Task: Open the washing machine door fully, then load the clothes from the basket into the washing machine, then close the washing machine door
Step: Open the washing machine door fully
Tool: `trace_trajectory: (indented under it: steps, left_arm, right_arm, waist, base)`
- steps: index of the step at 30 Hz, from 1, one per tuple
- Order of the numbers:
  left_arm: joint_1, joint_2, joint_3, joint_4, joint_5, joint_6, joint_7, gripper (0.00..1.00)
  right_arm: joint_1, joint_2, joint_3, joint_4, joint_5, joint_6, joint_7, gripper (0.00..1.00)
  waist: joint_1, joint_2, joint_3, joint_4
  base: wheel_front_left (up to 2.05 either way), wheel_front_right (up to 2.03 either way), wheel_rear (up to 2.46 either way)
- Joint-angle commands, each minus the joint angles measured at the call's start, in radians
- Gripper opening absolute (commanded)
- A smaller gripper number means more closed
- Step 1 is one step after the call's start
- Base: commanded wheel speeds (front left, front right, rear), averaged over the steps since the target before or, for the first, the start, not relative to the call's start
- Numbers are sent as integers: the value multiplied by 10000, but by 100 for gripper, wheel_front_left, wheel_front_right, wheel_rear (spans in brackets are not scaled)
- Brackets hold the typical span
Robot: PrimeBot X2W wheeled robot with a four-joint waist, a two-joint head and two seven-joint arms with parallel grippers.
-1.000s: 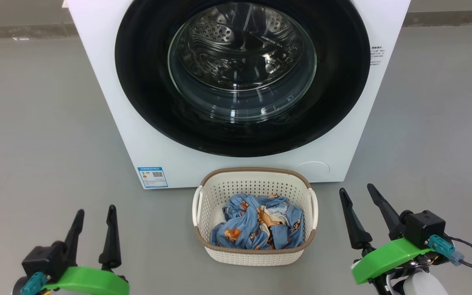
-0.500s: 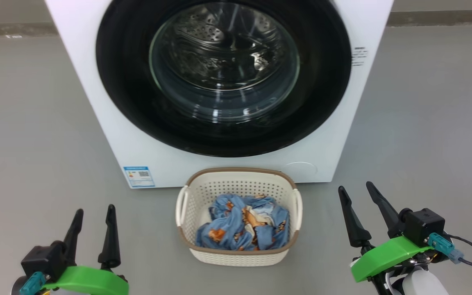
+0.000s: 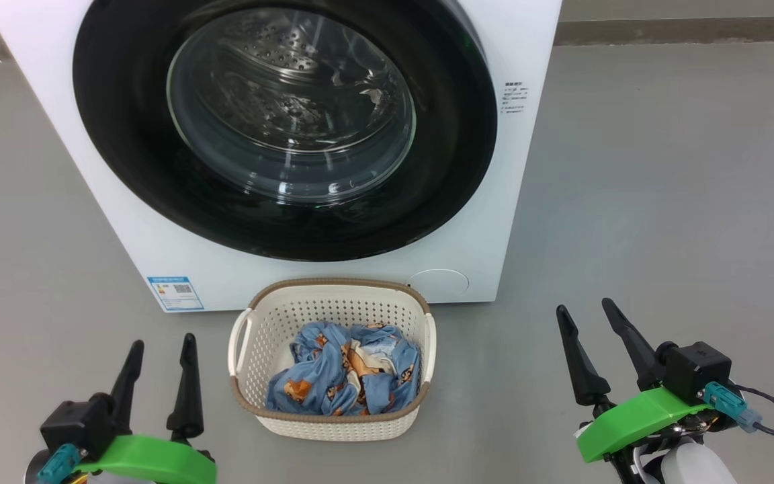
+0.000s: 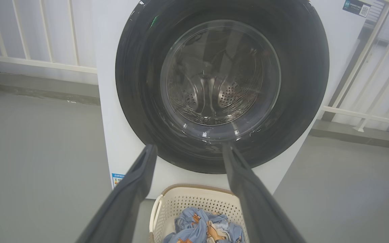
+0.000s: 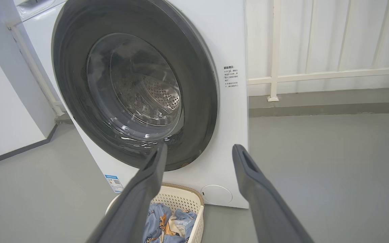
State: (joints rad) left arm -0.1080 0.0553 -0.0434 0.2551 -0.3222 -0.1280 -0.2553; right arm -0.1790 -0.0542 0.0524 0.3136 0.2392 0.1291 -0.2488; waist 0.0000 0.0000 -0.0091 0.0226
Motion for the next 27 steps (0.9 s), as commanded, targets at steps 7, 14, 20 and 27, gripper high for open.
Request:
trace_trajectory:
  steps: [7,14,20,27]
  left_arm:
    - [-405,251,242,-230,-85,-27,-65,100]
    - [-390,267,224,-231,-61,-27,-65,100]
    - [-395,265,238,-233,-22,-27,-65,100]
    - [-433,293,185,-192,-43,-27,-65,100]
  right_arm:
    - [-358,39,290,-198,-48,16,-130,100]
    - [-346,39,340,-168,-50,16,-130,100]
    - [-358,39,322,-159,-70,16,-130,100]
    - [-379,39,297,-132,-96,16,-130,100]
  waist:
    - [0,0,-7,18]
    - [0,0,-14,34]
    - [0,0,14,47]
    - [0,0,69,79]
  base:
    - [7,7,-14]
    - [0,0,0]
    - [0,0,0]
    - [0,0,0]
